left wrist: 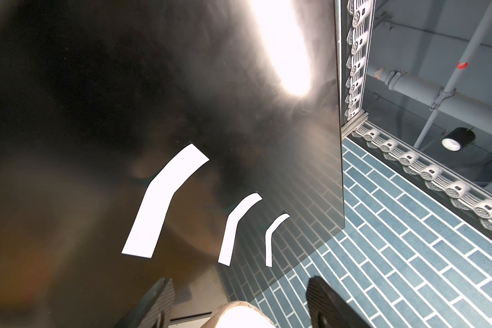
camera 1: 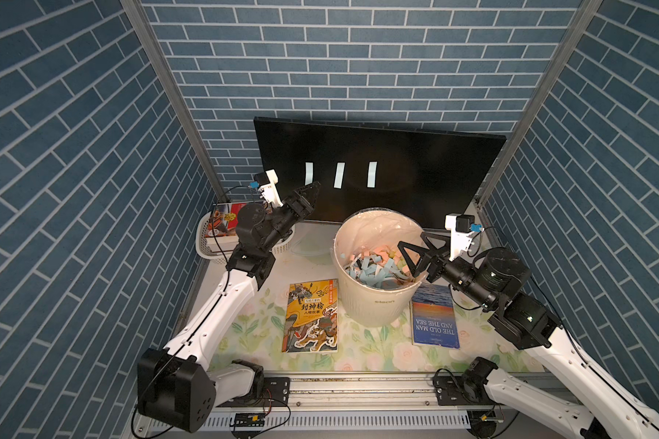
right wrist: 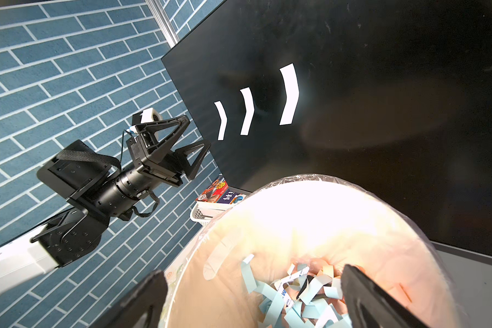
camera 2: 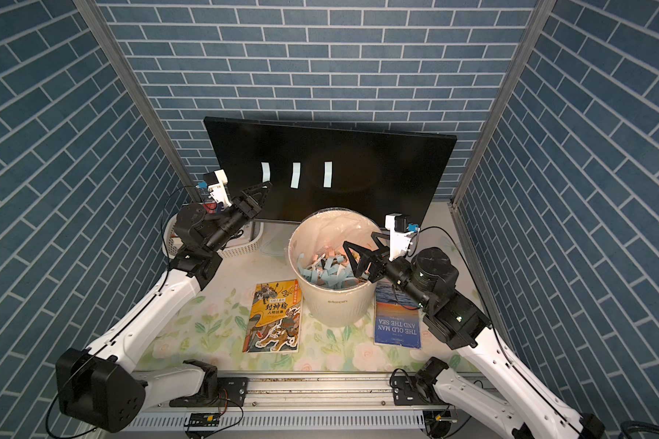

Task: Remove the sticky note from the monitor
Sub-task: Tear off the sticky note from the monitor.

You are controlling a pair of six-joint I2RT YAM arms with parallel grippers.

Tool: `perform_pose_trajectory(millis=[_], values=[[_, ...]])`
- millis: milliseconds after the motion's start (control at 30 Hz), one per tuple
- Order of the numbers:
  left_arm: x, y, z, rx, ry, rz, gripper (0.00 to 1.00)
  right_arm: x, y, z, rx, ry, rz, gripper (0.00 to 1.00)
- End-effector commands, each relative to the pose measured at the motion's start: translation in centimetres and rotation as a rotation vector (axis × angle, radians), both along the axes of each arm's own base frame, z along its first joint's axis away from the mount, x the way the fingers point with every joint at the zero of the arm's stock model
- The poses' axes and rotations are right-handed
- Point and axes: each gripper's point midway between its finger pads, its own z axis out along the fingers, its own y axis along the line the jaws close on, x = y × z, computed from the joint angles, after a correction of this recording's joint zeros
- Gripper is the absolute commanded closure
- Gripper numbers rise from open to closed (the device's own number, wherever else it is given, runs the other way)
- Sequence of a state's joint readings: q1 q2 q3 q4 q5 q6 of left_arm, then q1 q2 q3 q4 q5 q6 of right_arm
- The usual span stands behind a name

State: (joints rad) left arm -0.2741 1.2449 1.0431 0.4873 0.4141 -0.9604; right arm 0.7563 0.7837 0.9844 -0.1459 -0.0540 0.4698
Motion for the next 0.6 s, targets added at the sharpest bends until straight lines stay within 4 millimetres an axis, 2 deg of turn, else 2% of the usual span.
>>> perform_pose_trajectory(millis=[0, 233, 567], values=[[0.1, 0.2, 0.5, -0.077, -0.015, -0.041, 0.21, -0.4, -0.2, 0.7, 0.036, -0.007, 0.009, 0.0], [1.5, 1.2, -0.5, -0.129, 0.028, -0.007, 0.22, -0.5, -0.4, 0.6, 0.033, -0.009, 0.005, 0.0], [3.2, 1.5, -1.4, -0.169, 0.06, 0.004, 0.22, -0.6, -0.4, 0.6, 0.032, -0.009, 0.005, 0.0]])
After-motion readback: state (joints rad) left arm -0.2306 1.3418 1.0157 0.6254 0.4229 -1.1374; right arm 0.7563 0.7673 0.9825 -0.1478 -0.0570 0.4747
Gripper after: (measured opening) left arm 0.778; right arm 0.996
